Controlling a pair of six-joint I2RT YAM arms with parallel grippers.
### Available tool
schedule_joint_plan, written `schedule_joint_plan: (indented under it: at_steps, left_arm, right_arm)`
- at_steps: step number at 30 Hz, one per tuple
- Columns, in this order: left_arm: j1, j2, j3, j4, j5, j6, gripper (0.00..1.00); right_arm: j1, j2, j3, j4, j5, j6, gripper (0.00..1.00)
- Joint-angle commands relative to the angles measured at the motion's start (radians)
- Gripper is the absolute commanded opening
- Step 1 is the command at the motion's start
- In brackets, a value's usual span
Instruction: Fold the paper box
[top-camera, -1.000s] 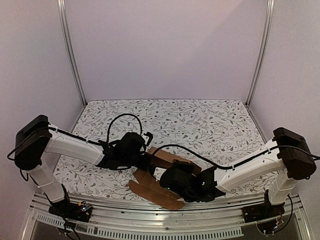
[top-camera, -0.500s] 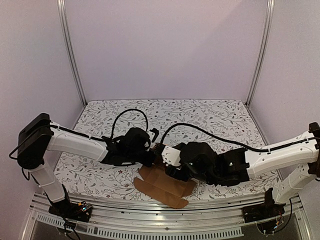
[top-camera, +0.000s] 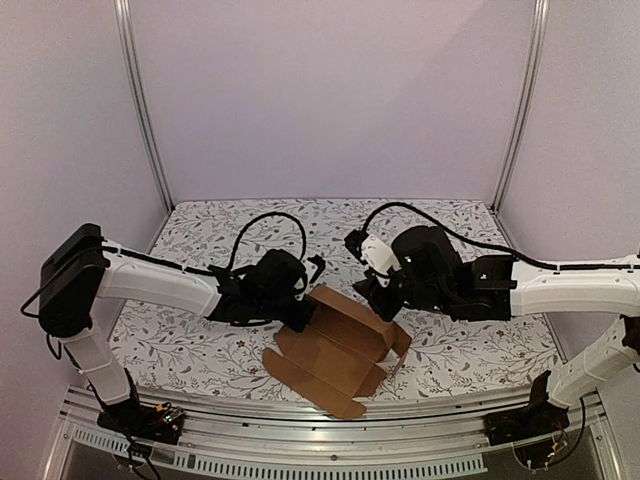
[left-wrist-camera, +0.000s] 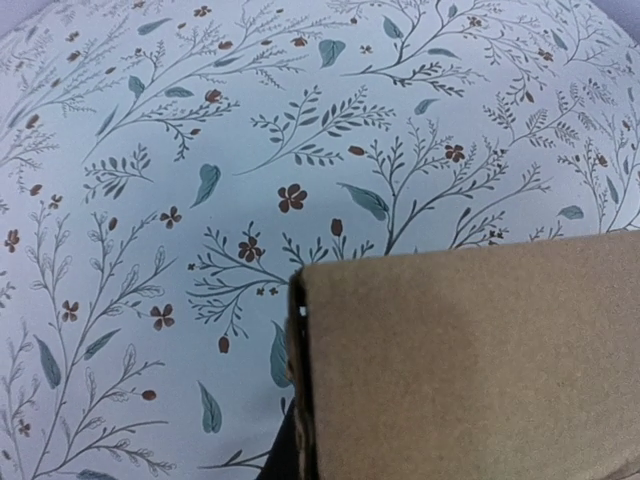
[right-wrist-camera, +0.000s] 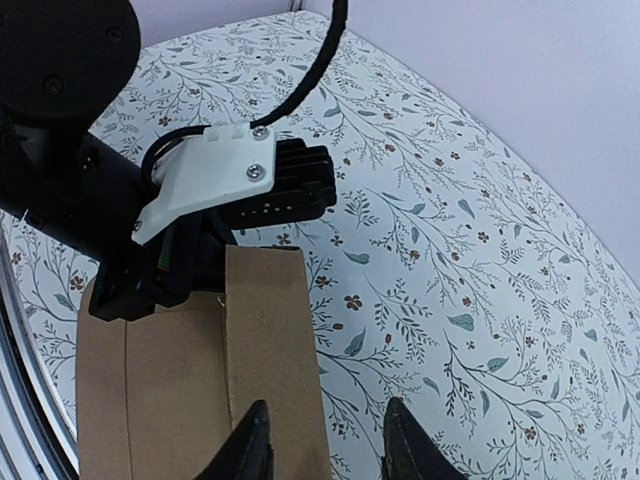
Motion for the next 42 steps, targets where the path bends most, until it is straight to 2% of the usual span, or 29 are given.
schedule_joint_plan:
  at_steps: [1, 4, 5, 15, 32, 37, 42]
  left_arm:
    - [-0.018, 0.032, 0.025, -0.002, 0.000, 0.102, 0.00]
    - [-0.017, 0.033, 0.024, 0.012, 0.006, 0.135, 0.00]
    - [-0.017, 0.032, 0.027, 0.012, 0.013, 0.146, 0.00]
    - [-0.015, 0.073, 0.065, 0.013, 0.116, 0.186, 0.00]
    - [-0.014, 0.113, 0.043, 0.109, 0.124, 0.147, 0.01]
    - [-0.014, 0.116, 0.002, 0.161, 0.133, 0.124, 0.06]
    - [-0.015, 0.113, -0.036, 0.213, 0.138, 0.095, 0.15]
  right_arm:
    - [-0.065, 0.038, 0.038, -0.032, -0.132, 0.122, 0.20]
    - [-0.099, 0.075, 0.047, -0.017, -0.183, 0.153, 0.02]
    - [-0.109, 0.090, 0.046, -0.005, -0.200, 0.161, 0.00]
    - [-0.185, 0.180, 0.030, 0.162, -0.420, 0.260, 0.00]
    - [-0.193, 0.359, 0.022, 0.325, -0.462, 0.351, 0.00]
    - [-0.192, 0.377, -0.011, 0.343, -0.455, 0.358, 0.00]
    - [-0.181, 0.379, -0.035, 0.338, -0.432, 0.350, 0.00]
